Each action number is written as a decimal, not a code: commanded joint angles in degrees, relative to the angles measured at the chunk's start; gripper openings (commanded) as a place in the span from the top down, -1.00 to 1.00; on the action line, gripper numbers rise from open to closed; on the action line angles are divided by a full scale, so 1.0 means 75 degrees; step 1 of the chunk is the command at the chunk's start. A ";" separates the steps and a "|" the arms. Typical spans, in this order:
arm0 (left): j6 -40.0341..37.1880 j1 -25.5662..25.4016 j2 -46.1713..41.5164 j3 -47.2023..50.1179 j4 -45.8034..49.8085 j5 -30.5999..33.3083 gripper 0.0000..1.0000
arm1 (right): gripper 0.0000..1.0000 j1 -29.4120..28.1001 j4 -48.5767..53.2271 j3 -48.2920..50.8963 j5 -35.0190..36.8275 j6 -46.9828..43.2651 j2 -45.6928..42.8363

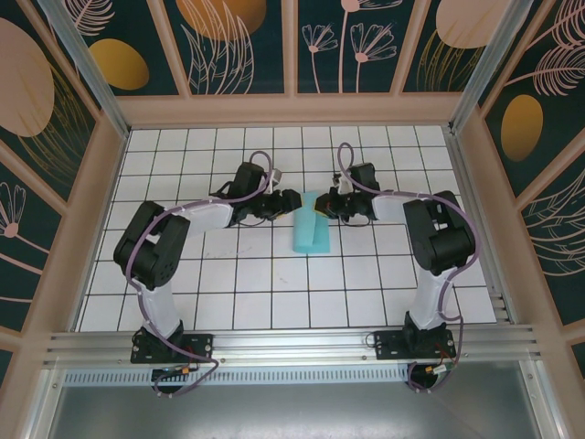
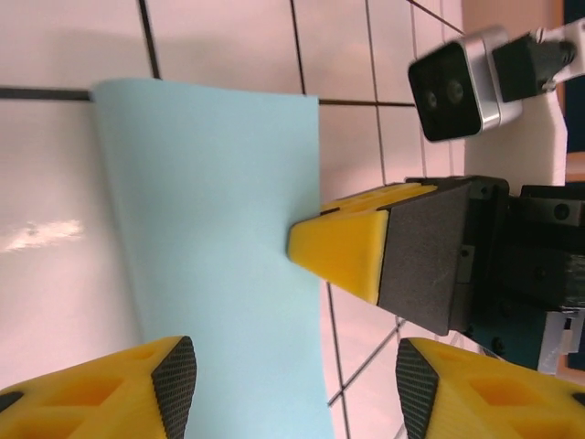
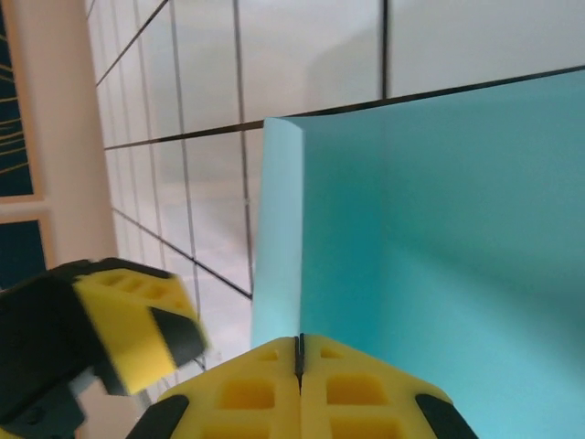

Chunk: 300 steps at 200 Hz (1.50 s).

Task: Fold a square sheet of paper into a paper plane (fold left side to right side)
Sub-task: First fold in half a square sheet of paper at the center of the table.

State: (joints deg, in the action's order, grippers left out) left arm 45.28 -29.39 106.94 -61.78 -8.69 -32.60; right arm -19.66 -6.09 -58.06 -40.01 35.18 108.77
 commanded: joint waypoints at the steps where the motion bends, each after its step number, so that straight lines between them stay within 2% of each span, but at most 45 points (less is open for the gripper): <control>1: -0.0496 -0.0086 -0.0093 -0.0265 0.0944 0.0911 -0.23 | 0.86 0.0109 0.0801 -0.0276 0.0701 -0.0609 -0.0267; 47: -0.0599 -0.0509 0.0647 -0.0878 0.1670 0.1557 -0.25 | 0.82 0.0125 0.1003 -0.0333 0.0902 -0.0806 -0.0205; 71: -0.0574 -0.0628 0.0931 -0.1138 0.1798 0.1614 -0.26 | 0.80 0.0123 0.1034 -0.0355 0.0934 -0.0842 -0.0170; 124: -0.0631 -0.0830 0.1394 -0.1468 0.2106 0.1849 -0.06 | 0.70 0.0147 0.1105 -0.0359 0.1021 -0.0929 -0.0205; 159: -0.0702 -0.0918 0.1578 -0.1627 0.2304 0.1991 -0.08 | 0.38 0.0281 0.1325 -0.0325 0.1180 -0.1071 -0.0525; 185: -0.0740 -0.0946 0.1653 -0.1677 0.2367 0.2037 -0.09 | 0.21 0.0434 0.1717 -0.0235 0.1734 -0.1307 -0.0984; 218: -0.0687 -0.0986 0.1713 -0.1721 0.2350 0.2003 -0.09 | 0.20 0.0586 0.1969 0.0009 0.2261 -0.1466 -0.1448; 300: -0.0728 -0.1200 0.2034 -0.2163 0.2869 0.2439 -0.17 | 0.19 0.0618 0.1761 0.0296 0.2047 -0.1374 -0.1553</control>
State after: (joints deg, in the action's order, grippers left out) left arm 40.51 -37.10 118.48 -77.41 12.53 -15.05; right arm -15.18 6.81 -56.71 -24.34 25.58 98.17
